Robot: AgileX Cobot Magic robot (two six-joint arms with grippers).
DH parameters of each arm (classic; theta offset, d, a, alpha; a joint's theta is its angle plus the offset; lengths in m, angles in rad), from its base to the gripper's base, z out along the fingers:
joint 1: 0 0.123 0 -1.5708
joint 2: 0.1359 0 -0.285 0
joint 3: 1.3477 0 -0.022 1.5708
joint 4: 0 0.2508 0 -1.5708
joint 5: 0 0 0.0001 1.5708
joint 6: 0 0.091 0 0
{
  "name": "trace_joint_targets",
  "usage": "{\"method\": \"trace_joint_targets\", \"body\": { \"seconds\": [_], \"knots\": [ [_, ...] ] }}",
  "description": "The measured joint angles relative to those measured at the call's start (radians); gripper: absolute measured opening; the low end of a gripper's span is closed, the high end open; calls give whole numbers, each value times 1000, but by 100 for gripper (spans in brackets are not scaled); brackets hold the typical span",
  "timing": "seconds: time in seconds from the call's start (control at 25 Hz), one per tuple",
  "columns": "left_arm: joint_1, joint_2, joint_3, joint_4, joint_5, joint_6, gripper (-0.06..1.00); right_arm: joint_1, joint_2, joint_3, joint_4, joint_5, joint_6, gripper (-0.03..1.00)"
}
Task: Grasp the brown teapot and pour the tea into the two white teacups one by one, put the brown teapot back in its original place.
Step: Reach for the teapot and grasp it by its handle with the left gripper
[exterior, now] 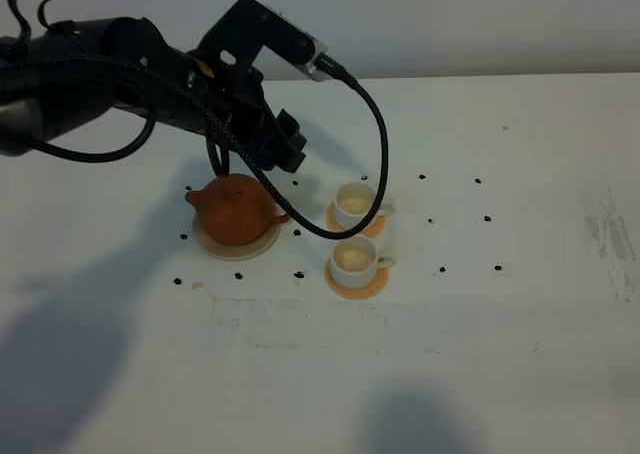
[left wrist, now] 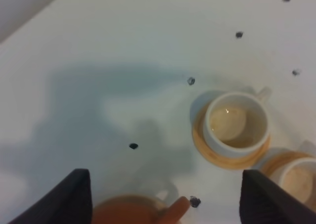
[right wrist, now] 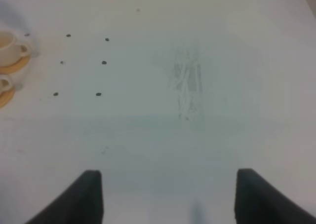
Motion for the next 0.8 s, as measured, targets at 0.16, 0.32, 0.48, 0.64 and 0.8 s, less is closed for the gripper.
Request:
{"method": "trace_joint_targets", "body": {
  "seconds": [0.16,0.32,0.48,0.64,0.8],
  "knots": [
    [0,26,0,0,3,0,60,0,0,0,0,0,0,55],
    [-12,33,0,1,3,0,60,0,0,0,0,0,0,55],
    [-40,33,0,1,21,0,60,0,0,0,0,0,0,55],
    [-57,33,0,1,66,0,60,0,0,0,0,0,0,55],
    [-56,33,0,32,90,0,60,0,0,0,0,0,0,55]
  ]
}}
